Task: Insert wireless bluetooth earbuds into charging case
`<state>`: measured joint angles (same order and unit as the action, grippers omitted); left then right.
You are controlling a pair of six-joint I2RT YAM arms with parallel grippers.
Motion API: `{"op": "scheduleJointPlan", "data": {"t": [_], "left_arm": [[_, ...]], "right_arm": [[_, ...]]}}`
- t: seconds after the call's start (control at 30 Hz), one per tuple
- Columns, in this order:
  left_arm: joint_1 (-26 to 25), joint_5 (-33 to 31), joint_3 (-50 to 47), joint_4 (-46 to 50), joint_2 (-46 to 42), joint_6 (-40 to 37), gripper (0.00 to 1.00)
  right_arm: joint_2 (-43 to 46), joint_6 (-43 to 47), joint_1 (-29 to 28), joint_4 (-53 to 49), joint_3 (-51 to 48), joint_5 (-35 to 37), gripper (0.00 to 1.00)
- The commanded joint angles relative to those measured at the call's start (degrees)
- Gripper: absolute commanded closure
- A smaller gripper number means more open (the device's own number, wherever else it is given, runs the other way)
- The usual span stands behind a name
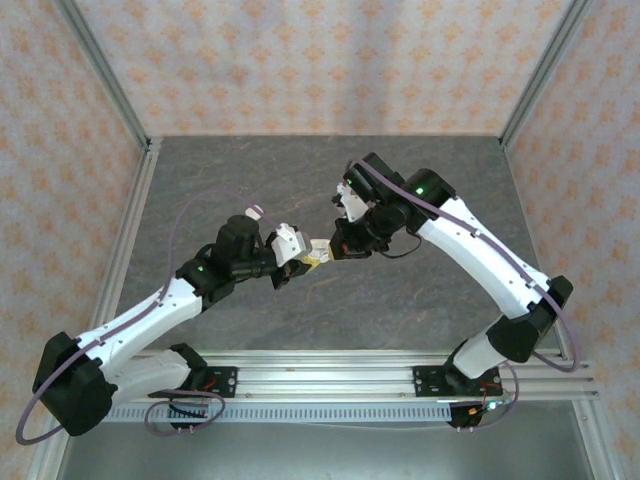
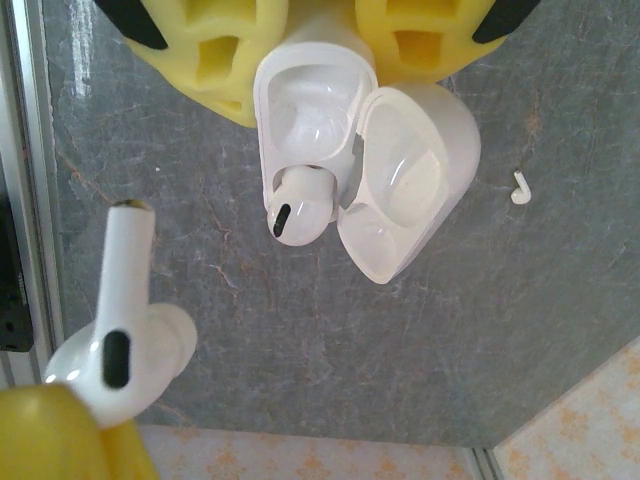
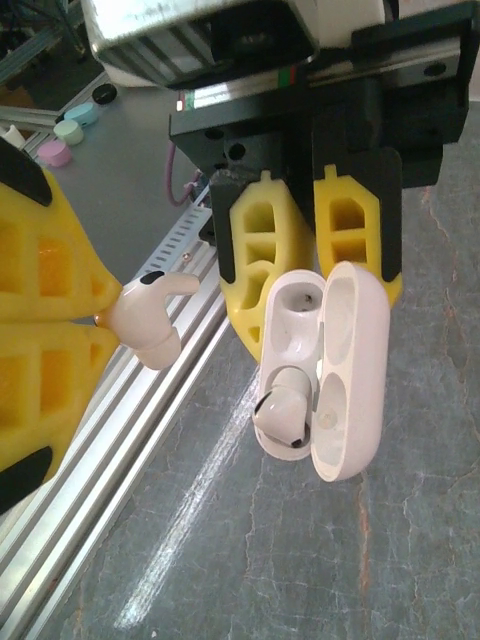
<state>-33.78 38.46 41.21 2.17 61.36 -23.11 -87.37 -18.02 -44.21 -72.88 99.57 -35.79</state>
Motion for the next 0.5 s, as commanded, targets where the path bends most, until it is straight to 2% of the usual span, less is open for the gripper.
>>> {"op": "scheduleJointPlan", "data": {"t": [0.0, 0.27, 0.47], "left_arm": [[-0.2, 0.0, 1.9, -0.8, -1.4, -1.3, 1.00], [-0.2, -0.6, 1.5, -1.0, -2.2, 0.2, 1.00], [-0.2, -1.1, 1.8, -0.7, -2.3, 0.4, 1.00]], "right_arm": [[0.0, -1.0, 0.0, 2.0, -0.3, 1.9, 1.00], [-0.5, -2.7, -1.4, 5.1, -0.5, 11.0, 1.00], [0.5, -4.2, -2.3, 8.3, -2.1, 11.9, 1.00]]}}
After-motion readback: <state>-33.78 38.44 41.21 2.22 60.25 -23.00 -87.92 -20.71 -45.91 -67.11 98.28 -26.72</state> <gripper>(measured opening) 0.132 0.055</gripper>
